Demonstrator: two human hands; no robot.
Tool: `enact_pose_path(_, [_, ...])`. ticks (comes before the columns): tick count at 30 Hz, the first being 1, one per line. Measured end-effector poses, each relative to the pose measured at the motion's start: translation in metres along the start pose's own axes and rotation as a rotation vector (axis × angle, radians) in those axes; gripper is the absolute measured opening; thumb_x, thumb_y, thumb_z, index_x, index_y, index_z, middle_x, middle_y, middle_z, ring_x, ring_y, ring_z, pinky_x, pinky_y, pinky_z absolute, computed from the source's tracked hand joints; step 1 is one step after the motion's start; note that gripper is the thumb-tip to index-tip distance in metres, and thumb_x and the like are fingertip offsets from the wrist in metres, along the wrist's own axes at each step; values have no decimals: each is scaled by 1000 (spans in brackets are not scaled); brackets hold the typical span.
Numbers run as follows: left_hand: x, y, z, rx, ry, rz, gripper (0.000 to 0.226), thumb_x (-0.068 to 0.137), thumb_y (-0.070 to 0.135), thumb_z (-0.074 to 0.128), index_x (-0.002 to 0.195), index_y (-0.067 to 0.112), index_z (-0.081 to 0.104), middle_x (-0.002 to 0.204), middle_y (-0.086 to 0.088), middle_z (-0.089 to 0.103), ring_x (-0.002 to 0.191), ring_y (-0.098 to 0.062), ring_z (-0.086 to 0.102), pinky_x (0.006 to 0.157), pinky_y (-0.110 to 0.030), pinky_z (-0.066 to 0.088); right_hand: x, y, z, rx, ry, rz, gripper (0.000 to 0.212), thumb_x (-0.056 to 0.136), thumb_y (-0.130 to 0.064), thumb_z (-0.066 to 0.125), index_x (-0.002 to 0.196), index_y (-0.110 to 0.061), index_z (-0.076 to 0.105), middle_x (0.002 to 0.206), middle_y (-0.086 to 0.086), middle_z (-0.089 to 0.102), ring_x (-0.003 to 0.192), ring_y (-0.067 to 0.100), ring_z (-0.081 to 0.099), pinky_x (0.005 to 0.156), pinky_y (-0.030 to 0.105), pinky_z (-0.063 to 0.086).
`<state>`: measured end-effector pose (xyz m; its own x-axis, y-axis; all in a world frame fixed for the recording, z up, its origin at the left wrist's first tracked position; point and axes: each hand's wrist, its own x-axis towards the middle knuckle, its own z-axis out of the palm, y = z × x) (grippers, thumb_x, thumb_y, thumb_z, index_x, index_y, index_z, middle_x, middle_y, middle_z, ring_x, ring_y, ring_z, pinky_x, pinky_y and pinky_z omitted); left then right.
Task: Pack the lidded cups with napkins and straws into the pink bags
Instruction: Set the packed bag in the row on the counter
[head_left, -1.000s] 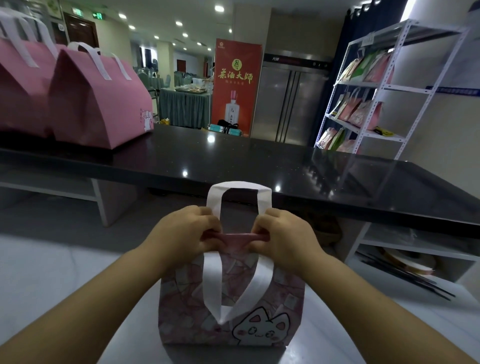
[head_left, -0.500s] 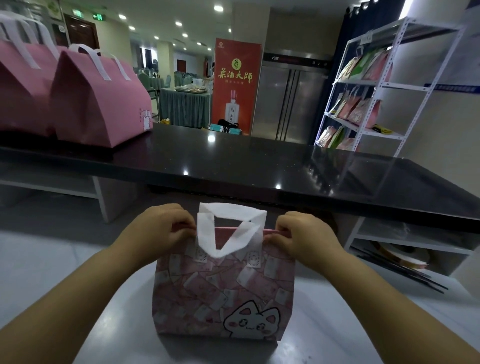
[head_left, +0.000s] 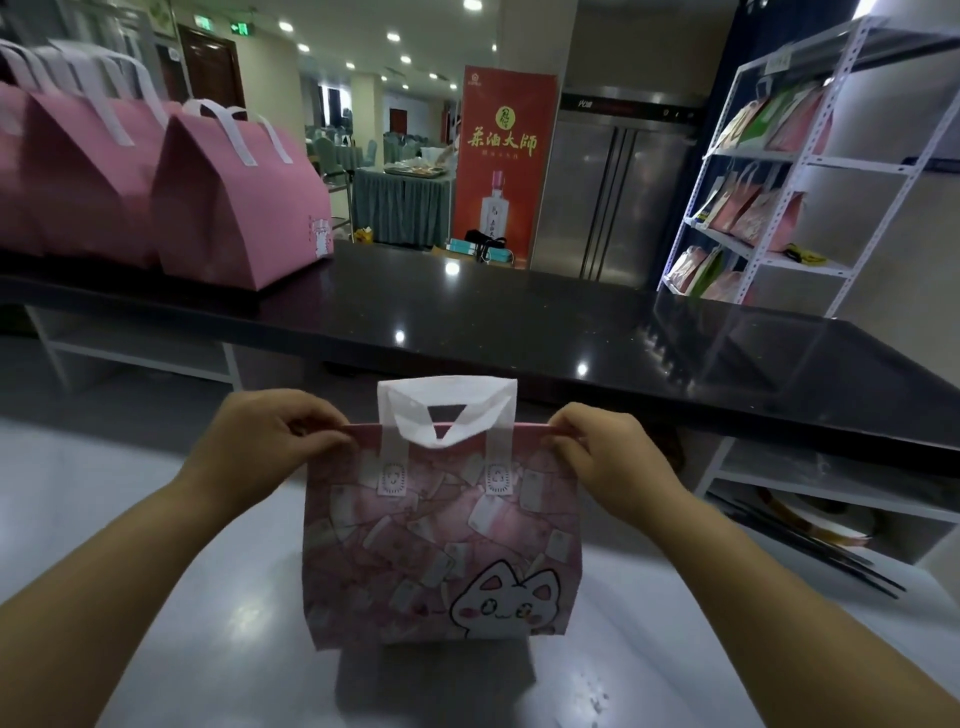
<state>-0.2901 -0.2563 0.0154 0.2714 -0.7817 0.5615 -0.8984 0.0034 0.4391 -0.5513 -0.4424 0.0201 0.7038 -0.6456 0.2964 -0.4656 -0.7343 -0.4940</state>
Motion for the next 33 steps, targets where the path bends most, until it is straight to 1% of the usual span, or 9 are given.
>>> enact_pose_path(3, [10,3,-23,-50,77,-2,22,65,10,78,82,22,72,74,16,68,74,1,63,66,-7,49,12,-14,-13,52,75,-59,4,91,-23,59,89,-27,60,81,-10,64,76,10,63,67,32,57])
enact_pose_path(6, [22,2,-48,-136,109,11,26,67,8,77,82,28,71,84,23,69,73,0,66,70,-10,51,27,-31,-26,76,126,-137,6,90,-24,59,89,-29,58,79,-14,62,73,2,62,61,17,53])
enact_pose_path(10, [45,-13,-85,-146,93,89,49,71,-9,70,89,36,67,84,35,65,81,3,66,75,-7,48,51,-60,-34,101,196,-218,3,89,-23,59,91,-25,59,82,-11,63,77,6,64,62,21,56])
enact_pose_path(13, [67,-39,-113,-158,74,128,65,72,-20,60,95,41,64,83,31,67,85,7,64,74,-5,47,74,-87,-34,107,265,-281,7,88,-19,60,89,-25,57,82,-12,61,78,6,64,63,19,55])
enact_pose_path(16, [94,-70,-138,-132,60,166,59,75,-19,57,105,32,63,99,10,66,89,7,62,76,-5,47,99,-115,-30,121,378,-314,6,88,-16,62,87,-20,58,80,-14,59,74,1,62,62,14,52])
enact_pose_path(23, [165,-122,-178,-73,170,274,47,83,-12,52,121,14,54,105,1,57,78,11,53,66,-1,41,159,-179,-26,35,627,-316,5,89,-14,62,88,-18,59,76,-14,56,70,-8,57,58,8,46])
enact_pose_path(25, [182,-132,-183,-63,204,303,41,86,-7,51,122,12,56,110,0,58,83,10,53,73,-7,42,172,-192,-27,-4,702,-301,4,89,-17,62,89,-19,59,76,-15,55,68,-3,56,56,8,45])
enact_pose_path(28, [203,-144,-183,-63,234,331,37,86,-3,54,120,10,59,125,-6,56,109,-11,49,92,-25,38,191,-207,-25,-112,832,-266,5,88,-18,64,88,-15,59,70,-15,50,61,-1,49,54,9,37])
enact_pose_path(33, [213,-160,-154,-168,122,333,25,85,6,60,108,15,65,111,-2,64,96,-15,61,83,-29,50,221,-226,-4,-211,957,-238,13,88,-6,57,75,-9,54,64,-3,48,54,1,40,49,10,32])
